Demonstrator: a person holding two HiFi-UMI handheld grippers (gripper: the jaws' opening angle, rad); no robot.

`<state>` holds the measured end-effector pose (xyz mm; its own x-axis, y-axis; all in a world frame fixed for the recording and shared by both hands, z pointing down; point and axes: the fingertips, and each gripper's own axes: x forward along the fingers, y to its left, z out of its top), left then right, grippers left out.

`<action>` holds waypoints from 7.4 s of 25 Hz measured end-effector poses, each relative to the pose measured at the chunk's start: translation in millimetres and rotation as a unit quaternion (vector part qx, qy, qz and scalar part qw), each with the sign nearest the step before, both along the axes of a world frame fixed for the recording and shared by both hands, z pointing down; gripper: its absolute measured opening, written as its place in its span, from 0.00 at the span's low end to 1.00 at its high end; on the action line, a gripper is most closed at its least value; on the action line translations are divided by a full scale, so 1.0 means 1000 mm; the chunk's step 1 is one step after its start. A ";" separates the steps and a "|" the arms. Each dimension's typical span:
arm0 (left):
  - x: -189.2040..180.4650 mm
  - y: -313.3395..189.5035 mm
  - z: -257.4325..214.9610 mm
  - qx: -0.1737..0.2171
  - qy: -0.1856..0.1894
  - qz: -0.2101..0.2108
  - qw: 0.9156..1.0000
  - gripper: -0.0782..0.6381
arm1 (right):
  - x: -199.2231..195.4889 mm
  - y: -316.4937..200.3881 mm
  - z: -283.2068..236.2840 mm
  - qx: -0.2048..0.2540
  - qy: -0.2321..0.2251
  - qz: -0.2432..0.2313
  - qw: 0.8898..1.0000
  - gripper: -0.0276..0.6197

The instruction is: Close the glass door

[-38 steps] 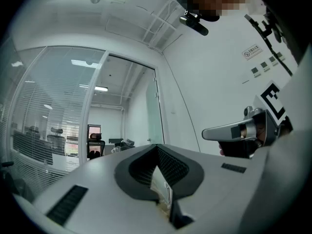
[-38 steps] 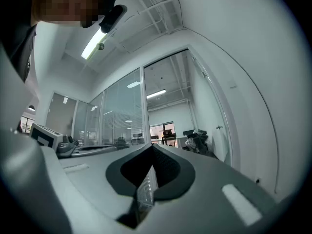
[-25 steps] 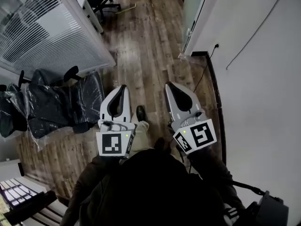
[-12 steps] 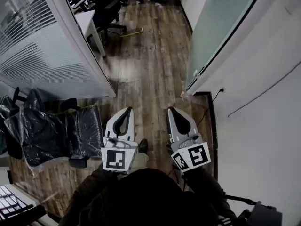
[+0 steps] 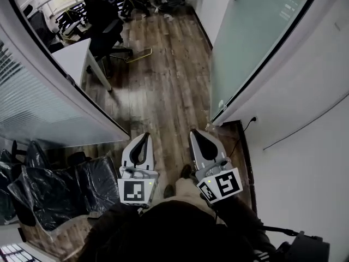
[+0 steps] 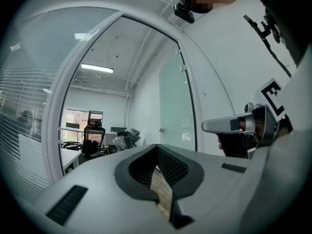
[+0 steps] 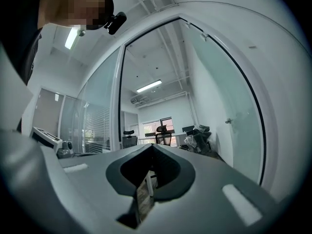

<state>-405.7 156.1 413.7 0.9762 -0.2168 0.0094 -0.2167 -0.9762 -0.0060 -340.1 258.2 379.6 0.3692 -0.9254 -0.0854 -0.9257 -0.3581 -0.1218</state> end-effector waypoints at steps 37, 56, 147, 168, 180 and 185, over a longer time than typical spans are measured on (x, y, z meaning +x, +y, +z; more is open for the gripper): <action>0.689 -0.343 -0.044 0.035 0.006 0.081 0.996 0.10 | 0.675 -0.353 -0.018 -0.006 -0.001 0.058 0.998 0.05; 1.016 -0.388 -0.047 0.006 -0.015 0.193 0.981 0.10 | 0.974 -0.382 -0.041 -0.016 0.008 0.189 0.982 0.05; 1.010 -0.510 -0.074 0.015 -0.011 0.128 0.992 0.10 | 1.071 -0.505 0.000 -0.122 -0.020 0.114 0.986 0.15; 0.870 -0.491 -0.080 0.022 -0.022 0.021 0.999 0.10 | 0.962 -0.565 -0.003 -0.128 -0.011 0.030 0.991 0.15; 0.788 -0.478 -0.087 0.026 -0.027 -0.044 0.998 0.10 | 0.902 -0.591 -0.004 -0.131 -0.012 -0.020 0.991 0.15; 0.760 -0.480 -0.076 0.023 -0.045 -0.075 0.996 0.10 | 0.884 -0.597 0.001 -0.128 -0.013 -0.037 0.991 0.15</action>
